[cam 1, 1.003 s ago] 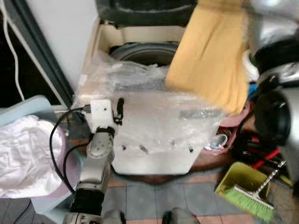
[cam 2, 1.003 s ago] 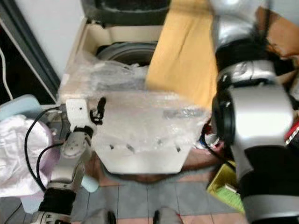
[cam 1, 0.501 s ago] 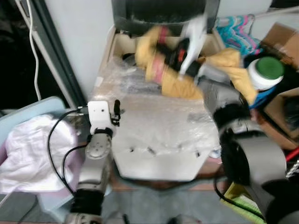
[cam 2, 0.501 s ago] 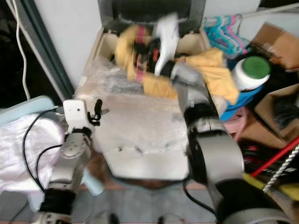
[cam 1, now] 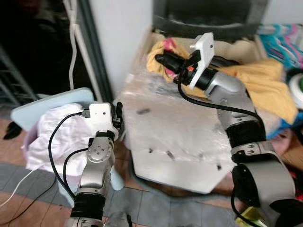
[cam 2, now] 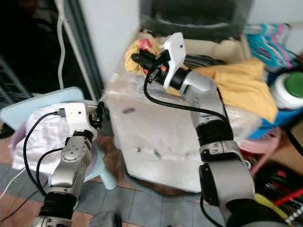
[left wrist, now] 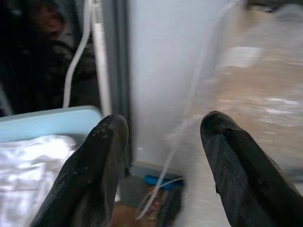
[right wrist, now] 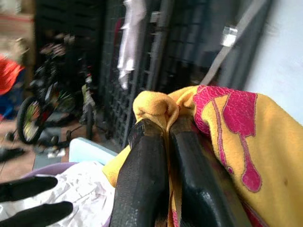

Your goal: Clothes washing

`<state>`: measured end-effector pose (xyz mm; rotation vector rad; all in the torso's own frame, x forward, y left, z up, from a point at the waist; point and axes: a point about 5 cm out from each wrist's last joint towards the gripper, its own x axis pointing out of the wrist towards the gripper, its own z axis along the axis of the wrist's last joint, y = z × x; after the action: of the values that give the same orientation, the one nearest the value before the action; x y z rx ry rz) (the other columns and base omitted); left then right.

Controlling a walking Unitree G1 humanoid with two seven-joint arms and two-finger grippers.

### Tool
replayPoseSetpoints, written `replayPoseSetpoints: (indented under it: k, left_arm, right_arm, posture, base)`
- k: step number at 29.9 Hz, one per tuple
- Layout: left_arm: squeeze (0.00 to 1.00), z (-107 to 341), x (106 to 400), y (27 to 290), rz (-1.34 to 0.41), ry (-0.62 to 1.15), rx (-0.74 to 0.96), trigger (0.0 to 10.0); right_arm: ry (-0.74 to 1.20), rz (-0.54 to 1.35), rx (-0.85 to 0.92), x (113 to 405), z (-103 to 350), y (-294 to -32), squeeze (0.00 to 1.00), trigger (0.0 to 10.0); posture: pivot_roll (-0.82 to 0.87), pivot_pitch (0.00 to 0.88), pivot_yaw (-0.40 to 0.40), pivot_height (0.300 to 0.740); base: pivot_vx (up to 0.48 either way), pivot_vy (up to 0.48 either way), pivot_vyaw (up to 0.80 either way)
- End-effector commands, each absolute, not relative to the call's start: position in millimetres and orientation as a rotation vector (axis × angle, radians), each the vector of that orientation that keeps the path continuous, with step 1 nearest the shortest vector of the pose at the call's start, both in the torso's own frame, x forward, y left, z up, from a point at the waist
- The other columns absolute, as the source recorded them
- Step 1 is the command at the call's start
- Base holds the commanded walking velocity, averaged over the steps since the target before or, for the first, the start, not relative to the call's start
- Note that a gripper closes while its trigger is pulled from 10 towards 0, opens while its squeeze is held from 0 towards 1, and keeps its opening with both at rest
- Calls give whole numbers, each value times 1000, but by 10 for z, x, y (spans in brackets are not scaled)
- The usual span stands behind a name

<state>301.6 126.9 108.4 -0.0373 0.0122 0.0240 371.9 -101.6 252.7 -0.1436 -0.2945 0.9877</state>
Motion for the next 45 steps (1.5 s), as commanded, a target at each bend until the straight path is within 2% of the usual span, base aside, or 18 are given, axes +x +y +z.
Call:
replayPoseSetpoints:
  k: [1,7,10,11,12,15,17,20,22,23,24,27,28,32,36,38,41,45]
  left_arm:
    - [0,1117,3020,1265,24,-5,-39,10000]
    - [0,1116,3019,1267,26,-6,-42,10000]
    - [0,1111,3017,1274,29,-1,-43,10000]
    - [0,1115,3020,1270,28,-3,-45,10000]
    - [0,1116,3021,1269,28,-4,-45,10000]
    - [0,1113,3018,1284,44,0,-40,10000]
    - [0,1110,3015,1301,51,1,-40,10000]
    - [0,1099,3008,1310,58,6,-39,10000]
    - [0,1097,3009,1294,54,6,-36,10000]
    - [0,1097,3009,1294,54,6,-36,10000]
    - [0,1102,3012,1282,51,5,-34,10000]
    - [0,1104,3010,1283,48,4,-32,10000]
    - [0,1100,3006,1289,49,6,-31,10000]
    - [0,1089,3002,1288,40,13,-30,10000]
    - [0,1086,3004,1273,32,15,-23,10000]
    - [0,1072,2995,1271,33,20,-22,10000]
    - [0,1060,2988,1277,36,26,-22,10000]
    - [0,1035,2981,1282,36,39,-24,10000]
  right_arm:
    - [-378,1061,-248,3669,2751,-881,0,10000]
    - [-399,1155,-332,3654,2923,-765,0,10000]
    - [-450,990,-401,3826,3220,-808,0,10000]
    - [-499,828,-430,3913,3434,-890,0,10000]
    - [-514,781,-439,3931,3495,-916,0,10000]
    - [-785,402,-413,3869,4175,-1262,0,10000]
    - [-875,336,-361,3779,4430,-1416,0,10000]
    - [-841,349,-358,3809,4375,-1456,0,10000]
    - [-727,393,-377,3930,4024,-1450,0,10000]
    - [-727,393,-377,3930,4024,-1450,0,10000]
    - [-637,424,-401,4007,3684,-1433,0,10000]
    - [-516,498,-404,4041,3220,-1409,0,10000]
    - [-444,539,-401,4031,2989,-1405,1000,10000]
    - [-362,534,-393,3944,2593,-1471,1000,10000]
    - [-365,494,-428,3854,2433,-1534,1000,10000]
    - [-453,374,-366,3663,2360,-1667,1000,10000]
    - [-448,309,-346,3495,2215,-1725,1000,10000]
    - [-397,330,-365,3275,1961,-1619,1000,10000]
  posture:
    - [-55,4,43,740]
    - [-52,5,40,740]
    - [-52,5,40,740]
    - [-48,6,37,740]
    - [-48,6,37,740]
    - [-44,6,33,740]
    - [-44,6,33,740]
    - [-44,6,26,740]
    - [-43,7,27,740]
    - [-43,7,27,740]
    - [-41,8,27,740]
    - [-41,13,35,740]
    - [-41,13,35,740]
    - [-44,15,40,740]
    - [-44,13,37,740]
    - [-47,9,33,740]
    - [-50,12,32,740]
    - [-56,10,40,740]
  base:
    - [270,0,800]
    - [270,0,498]
    - [0,0,0]
    - [0,0,0]
    - [0,0,0]
    - [0,0,0]
    - [0,0,0]
    - [0,0,0]
    - [0,0,0]
    - [0,0,0]
    - [0,0,0]
    - [0,0,0]
    - [0,0,0]
    - [0,0,0]
    - [0,0,0]
    - [0,0,0]
    - [0,0,0]
    - [0,0,0]
